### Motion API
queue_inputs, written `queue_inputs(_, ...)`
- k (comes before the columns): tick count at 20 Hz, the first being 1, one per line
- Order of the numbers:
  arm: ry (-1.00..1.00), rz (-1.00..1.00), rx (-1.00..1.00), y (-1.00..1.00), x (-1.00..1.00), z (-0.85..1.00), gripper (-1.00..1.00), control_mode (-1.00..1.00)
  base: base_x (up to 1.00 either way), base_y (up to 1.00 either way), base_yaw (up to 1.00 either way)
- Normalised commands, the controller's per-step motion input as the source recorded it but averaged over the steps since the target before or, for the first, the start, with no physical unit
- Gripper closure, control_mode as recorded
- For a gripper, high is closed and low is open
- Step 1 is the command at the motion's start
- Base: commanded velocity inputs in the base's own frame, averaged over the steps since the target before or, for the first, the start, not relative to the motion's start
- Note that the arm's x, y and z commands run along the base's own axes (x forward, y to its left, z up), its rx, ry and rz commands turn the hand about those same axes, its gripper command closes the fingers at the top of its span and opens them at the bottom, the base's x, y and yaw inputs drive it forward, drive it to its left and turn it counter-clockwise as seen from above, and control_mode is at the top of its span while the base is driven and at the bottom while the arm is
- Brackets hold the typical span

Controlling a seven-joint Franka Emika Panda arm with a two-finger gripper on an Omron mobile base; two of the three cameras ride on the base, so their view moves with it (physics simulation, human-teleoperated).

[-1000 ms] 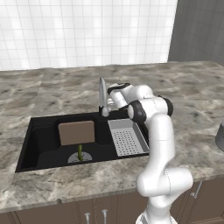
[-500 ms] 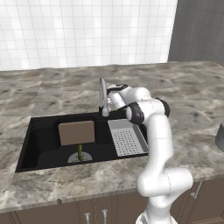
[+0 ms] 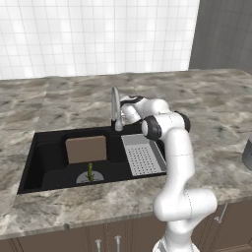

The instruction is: Dump the squash from the pot into the sink. Then turn on the water and wash the squash. Then turn off the water and put the squash back in the pot.

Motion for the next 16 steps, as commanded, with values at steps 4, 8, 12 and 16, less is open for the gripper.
queue_inputs(4,0.00,-0.03,0.00,-0.47,0.00,0.00,1.00,-1.00,0.00,0.00,0.00)
queue_inputs(8,0.00,-0.06,0.00,-0.61,-0.02,0.00,1.00,-1.00,0.00,0.00,0.00)
queue_inputs(12,0.00,-0.08,0.00,-0.76,-0.09,0.00,1.00,-1.00,0.00,0.00,0.00)
queue_inputs(16,0.01,-0.08,0.01,-0.79,-0.15,0.00,1.00,-1.00,0.00,0.00,0.00)
